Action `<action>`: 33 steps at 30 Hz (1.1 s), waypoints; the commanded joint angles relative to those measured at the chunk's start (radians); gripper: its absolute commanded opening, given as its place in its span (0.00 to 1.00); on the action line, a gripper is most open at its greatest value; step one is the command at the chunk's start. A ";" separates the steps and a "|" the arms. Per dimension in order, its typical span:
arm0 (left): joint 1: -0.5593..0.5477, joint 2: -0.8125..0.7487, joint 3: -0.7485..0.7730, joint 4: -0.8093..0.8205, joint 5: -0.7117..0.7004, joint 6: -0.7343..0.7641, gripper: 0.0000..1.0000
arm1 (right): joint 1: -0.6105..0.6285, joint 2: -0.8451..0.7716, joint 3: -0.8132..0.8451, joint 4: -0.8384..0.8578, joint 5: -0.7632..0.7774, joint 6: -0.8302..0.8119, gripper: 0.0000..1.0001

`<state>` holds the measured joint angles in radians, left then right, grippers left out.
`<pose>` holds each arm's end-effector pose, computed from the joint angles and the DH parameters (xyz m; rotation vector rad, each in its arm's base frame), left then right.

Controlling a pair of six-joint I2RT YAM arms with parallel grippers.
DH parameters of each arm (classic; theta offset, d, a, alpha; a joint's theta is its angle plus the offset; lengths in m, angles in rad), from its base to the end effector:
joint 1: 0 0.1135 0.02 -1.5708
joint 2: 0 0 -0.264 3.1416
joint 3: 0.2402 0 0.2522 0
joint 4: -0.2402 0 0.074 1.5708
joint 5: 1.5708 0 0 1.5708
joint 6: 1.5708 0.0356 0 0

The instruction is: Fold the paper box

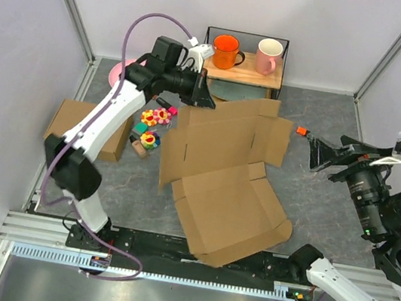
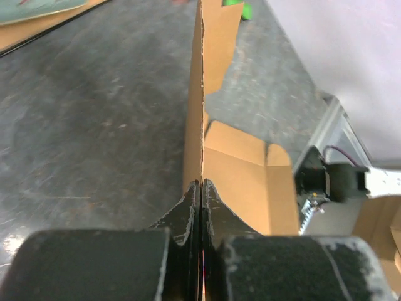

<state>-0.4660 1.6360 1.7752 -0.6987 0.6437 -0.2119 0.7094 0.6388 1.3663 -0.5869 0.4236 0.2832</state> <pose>0.3105 -0.1801 0.4160 0.6689 2.0909 -1.0763 0.0524 0.0257 0.4935 0.0433 1.4621 0.5101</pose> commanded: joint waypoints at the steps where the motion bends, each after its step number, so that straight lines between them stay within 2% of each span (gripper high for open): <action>1: 0.073 0.108 0.113 0.079 0.025 -0.023 0.05 | -0.001 -0.001 -0.036 0.010 0.009 -0.029 0.98; 2: 0.076 0.136 0.154 0.062 0.017 -0.018 0.14 | -0.002 0.002 -0.047 0.012 0.010 -0.033 0.98; 5: 0.082 0.165 0.173 0.053 -0.100 -0.007 0.25 | -0.001 0.005 -0.070 0.016 0.011 -0.039 0.98; 7: 0.092 0.115 0.149 0.076 -0.207 -0.018 0.29 | -0.002 0.005 -0.085 0.024 0.010 -0.038 0.98; 9: 0.098 0.052 0.064 0.145 -0.283 -0.035 0.44 | -0.001 0.002 -0.116 0.035 0.007 -0.030 0.98; 10: 0.101 -0.008 0.032 0.163 -0.373 -0.053 0.54 | -0.001 0.002 -0.127 0.047 0.003 -0.021 0.98; 11: 0.101 -0.045 -0.020 0.177 -0.418 -0.061 0.99 | -0.002 0.002 -0.150 0.055 0.000 -0.018 0.98; 13: 0.101 -0.134 -0.065 0.196 -0.505 -0.098 1.00 | -0.001 0.005 -0.171 0.074 -0.014 -0.010 0.98; 15: 0.101 -0.197 -0.169 0.205 -0.527 -0.153 1.00 | -0.001 0.013 -0.202 0.087 -0.023 0.002 0.98; 16: 0.092 -0.240 -0.222 0.238 -0.545 -0.235 1.00 | -0.001 0.016 -0.214 0.102 -0.022 0.007 0.98; 17: 0.086 -0.322 -0.363 0.260 -0.573 -0.283 1.00 | -0.001 0.019 -0.235 0.110 -0.022 0.016 0.98; 18: 0.076 -0.373 -0.441 0.277 -0.611 -0.335 1.00 | -0.002 0.021 -0.248 0.117 -0.020 0.022 0.98; 19: 0.055 -0.418 -0.521 0.298 -0.701 -0.456 1.00 | 0.001 0.024 -0.257 0.133 -0.022 0.028 0.98; 20: 0.049 -0.506 -0.671 0.297 -0.738 -0.518 1.00 | -0.001 0.030 -0.275 0.140 -0.025 0.033 0.98; 21: 0.043 -0.551 -0.747 0.301 -0.765 -0.579 1.00 | -0.001 0.033 -0.282 0.147 -0.031 0.042 0.98; 22: 0.033 -0.594 -0.825 0.347 -0.788 -0.675 1.00 | -0.001 0.036 -0.288 0.154 -0.040 0.045 0.98; 23: 0.030 -0.641 -0.965 0.381 -0.792 -0.713 1.00 | 0.001 0.044 -0.297 0.159 -0.043 0.051 0.98; 26: 0.018 -0.760 -1.149 0.462 -0.796 -0.831 1.00 | -0.001 0.059 -0.314 0.171 -0.065 0.065 0.98; 31: 0.001 -0.756 -1.261 0.468 -0.886 -0.932 1.00 | -0.001 0.079 -0.352 0.209 -0.097 0.100 0.98; 33: 0.001 -0.733 -1.296 0.545 -0.882 -0.952 1.00 | -0.001 0.087 -0.355 0.211 -0.111 0.105 0.98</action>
<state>-0.4610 0.8982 0.5232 -0.3317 -0.1535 -1.0096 0.7094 0.7132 1.0233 -0.4351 0.3542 0.3531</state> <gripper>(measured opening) 0.994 0.982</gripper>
